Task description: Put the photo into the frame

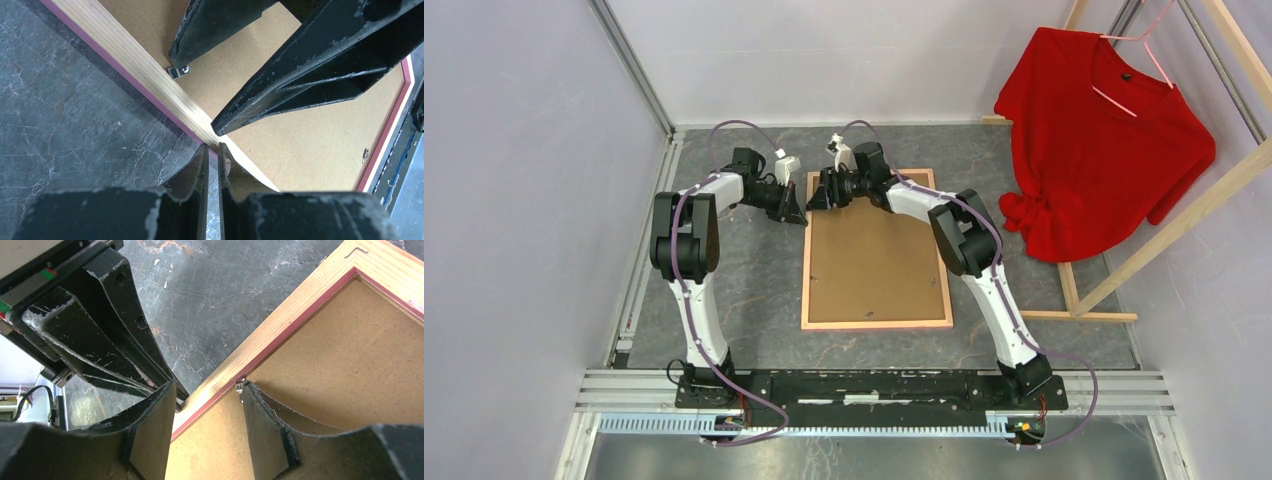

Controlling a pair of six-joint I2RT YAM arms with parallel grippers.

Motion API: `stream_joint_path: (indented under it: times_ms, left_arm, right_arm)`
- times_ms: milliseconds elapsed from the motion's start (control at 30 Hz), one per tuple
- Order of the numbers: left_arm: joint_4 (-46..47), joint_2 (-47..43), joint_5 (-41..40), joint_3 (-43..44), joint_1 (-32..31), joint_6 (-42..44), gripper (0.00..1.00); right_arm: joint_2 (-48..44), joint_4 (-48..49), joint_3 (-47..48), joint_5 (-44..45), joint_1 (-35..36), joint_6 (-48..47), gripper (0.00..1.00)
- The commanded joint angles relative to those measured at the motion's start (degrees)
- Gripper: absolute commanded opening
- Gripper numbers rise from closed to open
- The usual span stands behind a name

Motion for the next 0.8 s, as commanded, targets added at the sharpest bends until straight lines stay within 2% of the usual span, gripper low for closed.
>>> stream_joint_path:
  times_ms: [0,367,500,600,667,767]
  left_arm:
    - [-2.13,0.35,-3.49,-1.78,-1.29,2.85,0.16]
    - [-2.15,-0.17,-4.03,-2.01,-1.29,2.96,0.15]
    - [-4.83,-1.76,-5.81,-1.61,-1.01,5.52,0.16]
    - [-6.67,-3.72,-6.99,-1.51,-0.17,7.41,0.17]
    - [-8.37,-5.16,-8.26,-1.68,0.17,9.29,0.18]
    - [-9.42,-8.25,-11.27,-4.1,0.08,12.72,0.2]
  right_arm:
    - [1.48,-1.68,2.58,-3.08,1.69,-0.36,0.56]
    - [2.0,-2.85,6.64,-3.82,0.53,0.46,0.56]
    - [-7.29,3.59,-0.83,-0.01,-2.67,2.89,0.67]
    - [-14.25,2.03,-4.85,4.61,-4.99,1.06,0.78]
    - [-19.75,1.63,-10.53,8.82,-7.33,1.15,0.86]
    - [-30.28,2.16,-24.25,18.13,-11.63,1.54,0.96]
